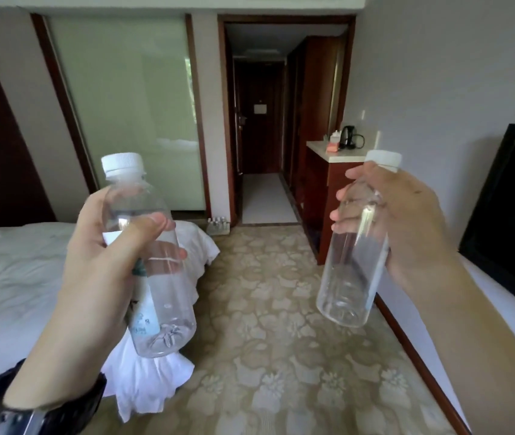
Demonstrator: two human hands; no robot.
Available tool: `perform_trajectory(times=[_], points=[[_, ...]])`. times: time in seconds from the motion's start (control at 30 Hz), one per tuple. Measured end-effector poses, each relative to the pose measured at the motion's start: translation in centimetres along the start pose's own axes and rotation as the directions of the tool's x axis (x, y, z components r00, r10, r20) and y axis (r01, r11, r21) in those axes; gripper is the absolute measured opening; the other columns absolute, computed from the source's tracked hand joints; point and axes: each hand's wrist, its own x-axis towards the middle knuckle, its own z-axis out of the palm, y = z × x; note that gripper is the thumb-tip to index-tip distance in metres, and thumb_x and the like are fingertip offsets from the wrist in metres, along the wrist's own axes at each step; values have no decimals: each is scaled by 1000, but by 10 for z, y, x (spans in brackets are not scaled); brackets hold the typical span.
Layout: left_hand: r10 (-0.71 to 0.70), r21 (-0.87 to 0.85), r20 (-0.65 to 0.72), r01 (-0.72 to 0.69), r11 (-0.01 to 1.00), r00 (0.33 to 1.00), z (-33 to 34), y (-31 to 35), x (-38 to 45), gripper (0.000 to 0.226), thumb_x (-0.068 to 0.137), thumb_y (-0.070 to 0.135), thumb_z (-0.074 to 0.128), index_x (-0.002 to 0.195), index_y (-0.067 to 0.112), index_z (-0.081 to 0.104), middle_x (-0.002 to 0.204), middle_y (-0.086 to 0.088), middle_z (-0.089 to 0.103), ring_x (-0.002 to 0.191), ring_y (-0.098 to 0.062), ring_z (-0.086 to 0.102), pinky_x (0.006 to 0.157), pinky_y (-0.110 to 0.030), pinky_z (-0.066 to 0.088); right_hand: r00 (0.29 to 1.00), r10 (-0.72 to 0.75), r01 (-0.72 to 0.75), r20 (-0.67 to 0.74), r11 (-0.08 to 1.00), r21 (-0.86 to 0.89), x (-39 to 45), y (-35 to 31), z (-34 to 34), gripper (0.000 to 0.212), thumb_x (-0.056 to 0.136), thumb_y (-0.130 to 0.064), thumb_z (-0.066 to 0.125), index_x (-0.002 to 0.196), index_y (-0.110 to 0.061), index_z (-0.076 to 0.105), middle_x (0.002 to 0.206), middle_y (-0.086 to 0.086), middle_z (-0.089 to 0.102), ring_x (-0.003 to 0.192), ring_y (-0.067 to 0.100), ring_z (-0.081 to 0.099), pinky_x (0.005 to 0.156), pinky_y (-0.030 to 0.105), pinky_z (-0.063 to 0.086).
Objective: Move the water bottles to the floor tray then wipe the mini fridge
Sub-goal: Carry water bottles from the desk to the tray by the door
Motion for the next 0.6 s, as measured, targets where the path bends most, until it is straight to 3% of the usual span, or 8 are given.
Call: perform_trajectory(times=[0.1,0.23,0.37,0.47,0.6], points=[[5,24,-13,-4,1000,1000,38,-28,54,43,68,34,69,108,24,58,115,-28,59,78,-42,65,65,-46,57,1000,11,-11,25,1000,7,73,28,-9,22,88,-28,68,91,-7,67,69,10,66,60,27,64,59,39,59],[36,38,-36,-34,999,999,70,-57,120,34,78,23,66,110,25,58,109,-29,59,73,-38,66,64,-44,56,997,34,-35,68,999,25,163,59,-7,20,86,-29,67,90,-9,67,69,9,66,58,26,63,57,37,57],[47,47,-81,-43,998,996,83,-90,180,37,72,30,67,108,29,59,112,-32,58,71,-36,67,62,-41,56,991,50,-55,123,998,37,235,100,7,20,87,-26,68,92,-6,66,69,9,66,58,26,63,56,37,58],[42,59,-118,-35,998,992,85,-126,227,40,73,35,65,111,28,58,100,-23,63,65,-35,68,62,-43,56,984,70,-77,162,996,36,288,140,22,18,90,-24,68,88,-6,66,69,10,67,58,26,64,56,37,57],[49,68,-148,-39,997,988,81,-188,302,43,74,39,64,115,25,56,85,-9,67,63,-32,68,59,-41,56,979,99,-108,180,993,46,361,202,48,25,79,-31,68,85,-7,66,68,10,66,56,27,64,53,34,57]])
